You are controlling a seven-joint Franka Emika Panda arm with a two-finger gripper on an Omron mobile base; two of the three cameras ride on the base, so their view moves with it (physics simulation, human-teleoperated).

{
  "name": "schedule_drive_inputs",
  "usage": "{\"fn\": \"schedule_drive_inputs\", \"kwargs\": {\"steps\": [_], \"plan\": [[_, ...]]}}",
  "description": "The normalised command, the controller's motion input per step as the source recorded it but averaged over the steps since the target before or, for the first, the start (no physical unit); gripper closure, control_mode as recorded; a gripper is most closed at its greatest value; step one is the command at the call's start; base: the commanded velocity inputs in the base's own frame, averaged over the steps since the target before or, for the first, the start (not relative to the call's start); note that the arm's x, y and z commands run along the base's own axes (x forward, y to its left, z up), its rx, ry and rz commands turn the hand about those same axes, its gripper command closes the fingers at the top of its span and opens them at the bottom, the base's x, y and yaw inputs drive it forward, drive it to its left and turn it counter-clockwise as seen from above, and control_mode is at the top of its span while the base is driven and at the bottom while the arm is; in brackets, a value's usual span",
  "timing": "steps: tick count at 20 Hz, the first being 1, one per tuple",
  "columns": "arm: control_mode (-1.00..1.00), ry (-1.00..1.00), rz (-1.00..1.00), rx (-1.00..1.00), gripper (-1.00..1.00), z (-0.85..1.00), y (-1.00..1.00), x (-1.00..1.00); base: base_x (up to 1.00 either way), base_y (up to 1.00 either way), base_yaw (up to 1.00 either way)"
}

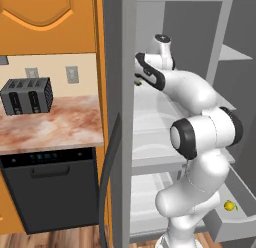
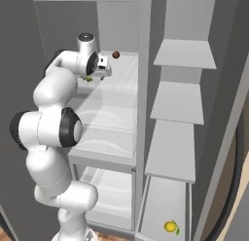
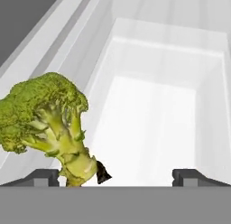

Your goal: Take the lemon and broccoli from the fridge shelf and place them in the freezer drawer to begin freezing them.

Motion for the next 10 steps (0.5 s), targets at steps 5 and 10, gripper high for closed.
{"fn": "schedule_drive_inputs", "kwargs": {"steps": [5, 10], "plan": [[-1.0, 0.04, 0.0, 0.0, -1.0, -0.2, 0.32, 0.58, 0.0, 0.0, 0.0], [-1.0, 0.02, 0.0, 0.0, -1.0, -0.19, 0.23, 0.55, 0.0, 0.0, 0.0]]}}
